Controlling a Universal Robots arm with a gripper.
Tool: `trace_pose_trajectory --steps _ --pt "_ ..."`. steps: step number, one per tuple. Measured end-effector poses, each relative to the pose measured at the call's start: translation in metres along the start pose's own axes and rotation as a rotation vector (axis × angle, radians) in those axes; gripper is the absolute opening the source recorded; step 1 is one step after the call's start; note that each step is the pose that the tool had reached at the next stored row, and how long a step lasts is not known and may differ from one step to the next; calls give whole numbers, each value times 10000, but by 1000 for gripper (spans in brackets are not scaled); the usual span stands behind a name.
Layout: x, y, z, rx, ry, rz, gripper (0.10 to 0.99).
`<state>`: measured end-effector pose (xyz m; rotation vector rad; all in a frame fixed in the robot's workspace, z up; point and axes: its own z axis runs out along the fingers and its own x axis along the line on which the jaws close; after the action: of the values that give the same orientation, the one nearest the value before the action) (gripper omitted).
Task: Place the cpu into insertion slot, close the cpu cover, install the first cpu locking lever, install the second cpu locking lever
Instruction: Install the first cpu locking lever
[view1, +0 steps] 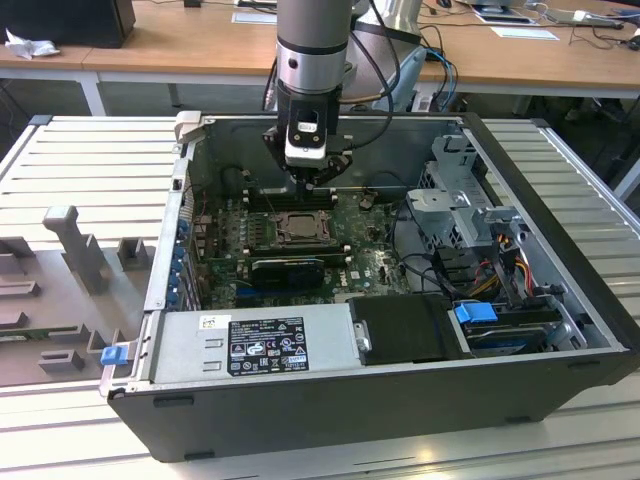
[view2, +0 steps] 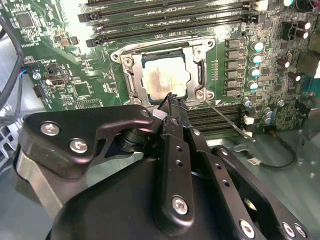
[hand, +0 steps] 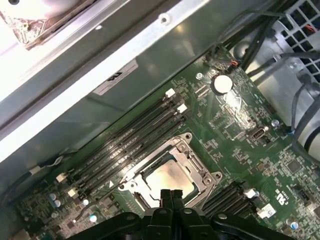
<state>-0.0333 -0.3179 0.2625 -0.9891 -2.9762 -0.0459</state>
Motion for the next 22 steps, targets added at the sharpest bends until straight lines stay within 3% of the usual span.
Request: trace_pose_trajectory --steps 3,22 --pt "0 0 0 6 11 -417 106" --pt "0 0 0 18 34 -1280 106"
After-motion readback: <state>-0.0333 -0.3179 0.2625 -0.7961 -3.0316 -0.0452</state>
